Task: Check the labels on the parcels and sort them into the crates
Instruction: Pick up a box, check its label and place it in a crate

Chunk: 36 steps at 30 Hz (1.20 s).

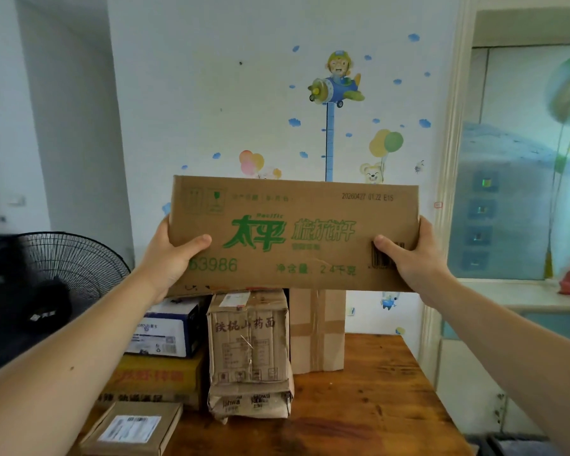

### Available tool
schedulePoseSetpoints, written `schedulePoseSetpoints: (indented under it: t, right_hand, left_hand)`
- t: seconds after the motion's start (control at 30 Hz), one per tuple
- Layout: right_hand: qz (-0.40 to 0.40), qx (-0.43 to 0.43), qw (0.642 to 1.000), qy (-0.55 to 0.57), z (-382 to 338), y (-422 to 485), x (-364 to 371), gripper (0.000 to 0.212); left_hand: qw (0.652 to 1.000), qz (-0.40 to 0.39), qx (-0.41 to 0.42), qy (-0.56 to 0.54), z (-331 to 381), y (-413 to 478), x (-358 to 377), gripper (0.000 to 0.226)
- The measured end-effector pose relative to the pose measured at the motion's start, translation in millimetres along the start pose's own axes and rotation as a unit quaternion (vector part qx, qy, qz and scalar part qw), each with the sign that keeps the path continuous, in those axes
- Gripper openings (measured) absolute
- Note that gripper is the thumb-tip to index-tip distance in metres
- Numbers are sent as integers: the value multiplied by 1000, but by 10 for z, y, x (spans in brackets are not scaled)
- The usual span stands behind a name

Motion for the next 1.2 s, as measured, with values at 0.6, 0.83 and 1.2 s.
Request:
schedulePoseSetpoints:
  t: [0.6, 0.83, 1.2]
  right_hand:
    - [5, -3, 1000, 30, -18, -57, -267, 52]
    - [20, -10, 1000, 19, 41, -91, -236, 49]
    - [10, 1, 1000, -10, 87, -33, -209, 75]
  left_hand:
    - [999, 29, 23, 4, 193, -178, 223, 25]
    - [998, 33, 34, 33, 176, -199, 245, 24]
    - [998, -3, 33, 60, 170, -114, 260, 64]
Point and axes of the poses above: each hand's wrist, its own y-axis towards the middle knuckle, its own x-axis out of the palm, z = x × y, the point moved 8 cm from there along y, towards the middle knuckle, and after that the axes turned 6 degrees about -z, right-handed, at the moved point
